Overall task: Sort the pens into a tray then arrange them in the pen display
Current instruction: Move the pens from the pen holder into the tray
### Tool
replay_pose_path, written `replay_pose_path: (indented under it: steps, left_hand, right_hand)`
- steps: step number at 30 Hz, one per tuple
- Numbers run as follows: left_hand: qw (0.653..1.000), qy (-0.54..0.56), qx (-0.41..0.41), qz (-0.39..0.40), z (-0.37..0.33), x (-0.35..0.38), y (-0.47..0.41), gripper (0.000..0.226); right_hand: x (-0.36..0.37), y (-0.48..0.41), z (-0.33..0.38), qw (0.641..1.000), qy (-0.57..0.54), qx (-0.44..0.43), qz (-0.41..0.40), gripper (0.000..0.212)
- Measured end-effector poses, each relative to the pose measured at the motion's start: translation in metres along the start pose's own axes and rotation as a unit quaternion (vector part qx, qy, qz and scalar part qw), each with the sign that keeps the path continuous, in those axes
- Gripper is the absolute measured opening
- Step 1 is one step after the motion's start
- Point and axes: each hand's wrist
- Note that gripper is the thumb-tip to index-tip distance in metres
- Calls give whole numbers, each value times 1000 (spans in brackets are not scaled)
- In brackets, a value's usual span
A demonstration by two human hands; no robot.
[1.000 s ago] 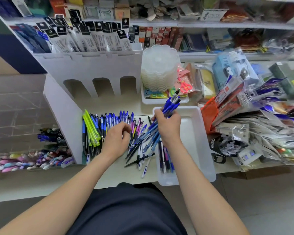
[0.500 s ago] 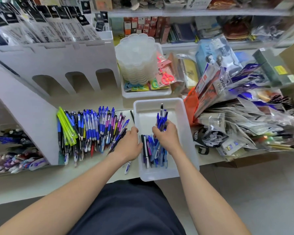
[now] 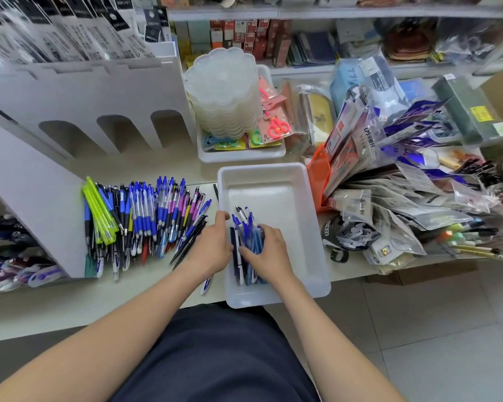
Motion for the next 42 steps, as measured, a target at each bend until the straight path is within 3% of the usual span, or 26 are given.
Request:
replay_pose_path:
  steps: [4,15,20,25,29,33,37,42]
  left_hand:
    - [1000,4,0,2,-2,-2,2,63]
    - [1000,4,-2,16,-2,-3,2,62]
    - [1000,5,0,18,-3,-4,3,62]
    - [1000,4,-11,26,-4,-5,0,66]
    - [1000,8,-16,24,-6,-7,0,96]
    - [999,3,-37,38,-7,-11,-2,116]
    - [998,-6,-37,41,-11,-12,0,117]
    - [998,-1,-43,50,-12,-15,1,118]
  right_hand:
    - [-12,0,-6,991,132,29,11,61]
    - [-29,-6,-32,988,148,41,-7,25]
    - [-28,-4,-39,992,115,27,-52,30]
    - [-30,-8,-41,991,130,38,-9,39]
    - [-38,-21,-31,979,190,70,26,39]
    - [-31,-42,-16,972,228,-56,25,58]
    - [-23,-76,-6,944,266,-165,104,74]
    - [-19,-97,0,914,302,-216,162,68]
Point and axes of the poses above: each hand's wrist, its own y-axis away from the middle knuckle, its own x-axis out of the palm, z = x × y, and after that the axes turned 10 degrees about -x, right-handed
